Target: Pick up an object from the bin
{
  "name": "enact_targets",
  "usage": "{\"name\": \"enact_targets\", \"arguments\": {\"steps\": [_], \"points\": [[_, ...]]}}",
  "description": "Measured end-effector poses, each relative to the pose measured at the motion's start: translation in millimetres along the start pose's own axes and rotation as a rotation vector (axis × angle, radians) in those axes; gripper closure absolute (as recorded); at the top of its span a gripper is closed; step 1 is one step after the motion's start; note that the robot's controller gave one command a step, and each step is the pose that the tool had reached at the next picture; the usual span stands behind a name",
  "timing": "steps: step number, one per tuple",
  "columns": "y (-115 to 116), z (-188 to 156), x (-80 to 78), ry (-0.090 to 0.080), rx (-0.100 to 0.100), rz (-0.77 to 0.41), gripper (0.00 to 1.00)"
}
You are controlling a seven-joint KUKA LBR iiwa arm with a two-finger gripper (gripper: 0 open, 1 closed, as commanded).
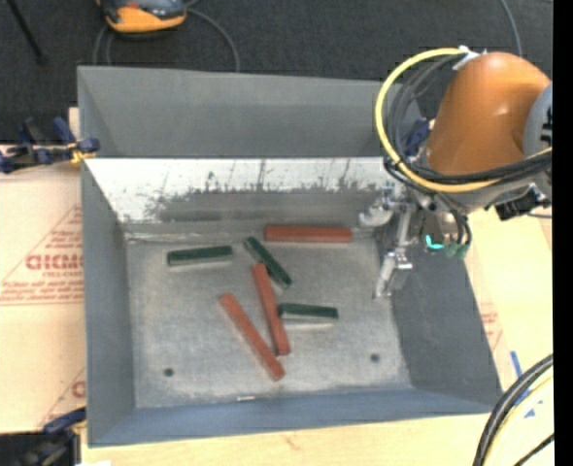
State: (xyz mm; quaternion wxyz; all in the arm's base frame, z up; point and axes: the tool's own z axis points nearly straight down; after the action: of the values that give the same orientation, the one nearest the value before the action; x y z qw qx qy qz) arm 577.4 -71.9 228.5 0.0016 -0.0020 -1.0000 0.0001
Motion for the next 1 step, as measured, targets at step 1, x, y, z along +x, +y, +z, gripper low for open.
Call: {"name": "enact_targets", "arguments": {"steps": [1], "points": [[0.1,-4.8,-1.4,-0.008,0.001,-0.002,0.00]]}}
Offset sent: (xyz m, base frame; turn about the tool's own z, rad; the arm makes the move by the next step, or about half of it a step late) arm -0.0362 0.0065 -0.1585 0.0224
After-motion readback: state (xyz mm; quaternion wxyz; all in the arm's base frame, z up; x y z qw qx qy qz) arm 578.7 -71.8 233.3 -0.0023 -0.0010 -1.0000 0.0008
